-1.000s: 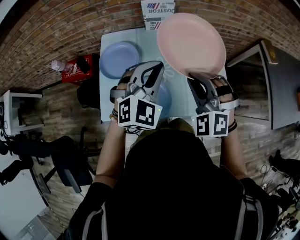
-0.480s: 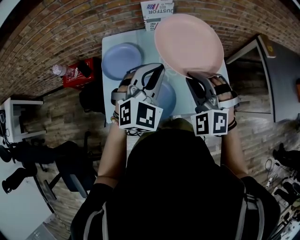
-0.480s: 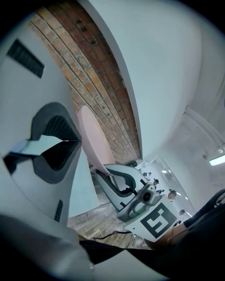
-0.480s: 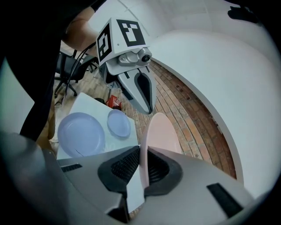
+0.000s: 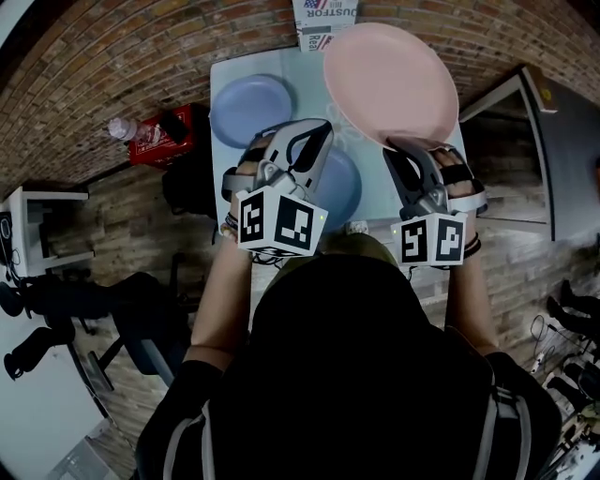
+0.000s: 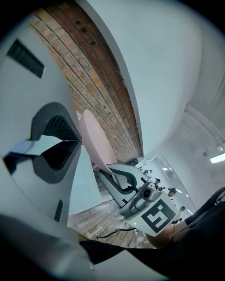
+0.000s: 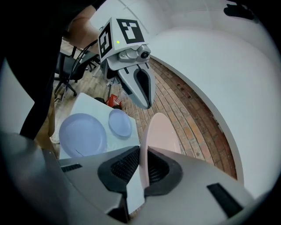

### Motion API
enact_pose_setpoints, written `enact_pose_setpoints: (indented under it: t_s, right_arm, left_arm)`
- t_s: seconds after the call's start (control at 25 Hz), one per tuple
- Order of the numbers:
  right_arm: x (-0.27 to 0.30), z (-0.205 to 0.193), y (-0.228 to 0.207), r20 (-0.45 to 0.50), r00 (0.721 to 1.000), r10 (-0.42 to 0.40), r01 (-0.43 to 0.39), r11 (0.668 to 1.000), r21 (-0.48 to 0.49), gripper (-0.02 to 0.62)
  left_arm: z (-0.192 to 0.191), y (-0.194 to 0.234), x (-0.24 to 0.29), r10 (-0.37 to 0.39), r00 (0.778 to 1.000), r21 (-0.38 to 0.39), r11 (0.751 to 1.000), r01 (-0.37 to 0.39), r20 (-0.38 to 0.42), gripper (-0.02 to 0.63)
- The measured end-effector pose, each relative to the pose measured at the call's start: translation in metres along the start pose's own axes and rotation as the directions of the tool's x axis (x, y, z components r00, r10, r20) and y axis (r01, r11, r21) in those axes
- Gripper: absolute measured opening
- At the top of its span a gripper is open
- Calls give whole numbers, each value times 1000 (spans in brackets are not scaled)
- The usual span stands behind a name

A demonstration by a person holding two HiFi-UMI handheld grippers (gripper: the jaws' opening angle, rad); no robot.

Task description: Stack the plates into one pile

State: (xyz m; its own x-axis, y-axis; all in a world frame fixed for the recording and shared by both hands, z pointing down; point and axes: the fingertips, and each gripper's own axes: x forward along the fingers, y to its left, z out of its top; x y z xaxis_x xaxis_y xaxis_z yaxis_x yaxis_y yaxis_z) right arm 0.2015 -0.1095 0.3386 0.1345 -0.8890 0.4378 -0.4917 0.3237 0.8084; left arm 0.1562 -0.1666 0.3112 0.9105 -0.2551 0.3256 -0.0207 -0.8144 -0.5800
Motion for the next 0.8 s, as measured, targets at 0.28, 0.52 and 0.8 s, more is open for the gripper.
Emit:
enact_pose_setpoints:
  t_s: [0.28, 0.52, 0.8]
  right_arm:
    - [15, 17, 9, 34, 999, 31, -31, 999, -12, 49]
    - [40, 49, 20, 101, 992, 80, -76, 996, -50, 49]
    - [74, 94, 37, 179, 972, 155, -135, 983, -122, 51]
  left_arm:
    - [-20, 8, -17, 30, 999, -24, 999, -31, -40, 23]
    - [-50, 25, -42, 87, 991, -57, 994, -93, -101, 23]
    - [-93, 46, -81, 169, 967, -103, 976, -191, -192, 23]
